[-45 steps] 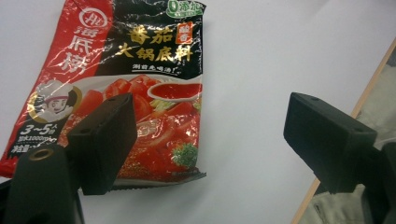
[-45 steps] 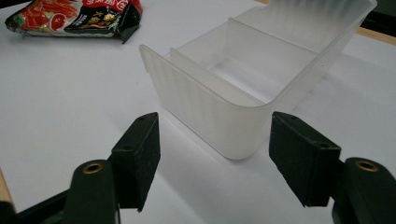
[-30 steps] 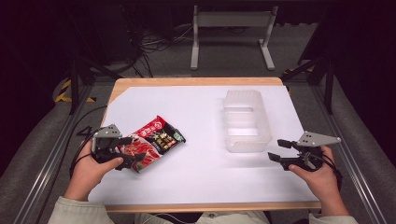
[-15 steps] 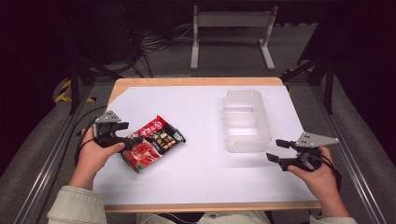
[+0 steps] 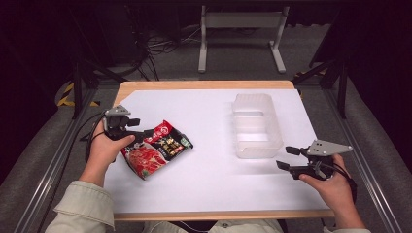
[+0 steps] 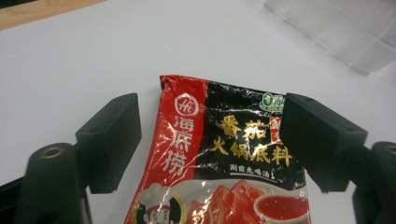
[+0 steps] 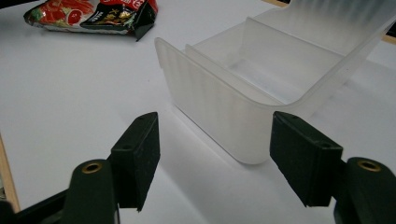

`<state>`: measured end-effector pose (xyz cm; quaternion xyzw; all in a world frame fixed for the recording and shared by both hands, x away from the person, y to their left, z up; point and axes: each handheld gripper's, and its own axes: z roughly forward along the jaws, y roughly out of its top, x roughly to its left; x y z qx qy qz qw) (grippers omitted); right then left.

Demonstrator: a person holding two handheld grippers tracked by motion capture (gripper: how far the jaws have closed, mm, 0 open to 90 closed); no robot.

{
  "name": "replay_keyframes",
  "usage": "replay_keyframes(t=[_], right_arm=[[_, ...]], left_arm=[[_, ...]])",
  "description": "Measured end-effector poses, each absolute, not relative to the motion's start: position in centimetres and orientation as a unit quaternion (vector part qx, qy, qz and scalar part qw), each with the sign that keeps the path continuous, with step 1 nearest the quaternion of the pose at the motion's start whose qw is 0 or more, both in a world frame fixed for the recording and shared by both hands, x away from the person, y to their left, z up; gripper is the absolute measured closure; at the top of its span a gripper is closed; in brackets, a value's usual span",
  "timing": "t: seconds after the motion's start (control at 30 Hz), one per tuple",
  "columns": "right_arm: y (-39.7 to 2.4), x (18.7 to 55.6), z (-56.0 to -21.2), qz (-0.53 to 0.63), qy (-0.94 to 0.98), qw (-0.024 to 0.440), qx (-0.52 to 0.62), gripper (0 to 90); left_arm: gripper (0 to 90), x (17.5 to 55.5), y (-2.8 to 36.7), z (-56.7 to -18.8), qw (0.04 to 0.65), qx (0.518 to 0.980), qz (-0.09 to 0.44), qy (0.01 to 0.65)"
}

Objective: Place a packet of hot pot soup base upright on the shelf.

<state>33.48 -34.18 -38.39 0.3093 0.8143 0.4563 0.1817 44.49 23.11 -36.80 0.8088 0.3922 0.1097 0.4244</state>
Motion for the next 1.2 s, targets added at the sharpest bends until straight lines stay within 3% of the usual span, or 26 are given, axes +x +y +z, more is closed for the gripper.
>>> replay_keyframes(t=[0.2,0.57,0.7,0.9,1.2], right_arm=[[-34.2,33.3,-38.4,0.456,0.814,0.184,0.310,32.8],[-34.4,33.2,-38.4,0.456,0.812,0.182,0.315,32.3],[-34.3,33.2,-38.4,0.457,0.812,0.179,0.314,32.3],[-34.4,33.2,-38.6,0.454,0.815,0.171,0.316,32.2],[-34.4,33.1,-38.7,0.453,0.817,0.169,0.313,32.2]], left_arm=[[27.2,46.1,22.9,-36.8,0.429,0.802,0.110,0.401],[24.9,48.3,22.5,-37.3,0.446,0.790,0.105,0.407],[28.8,48.8,22.3,-37.7,0.434,0.791,0.087,0.422],[42.7,50.0,22.5,-38.8,0.429,0.790,0.061,0.433],[40.5,51.1,22.0,-40.7,0.419,0.806,0.057,0.413]])
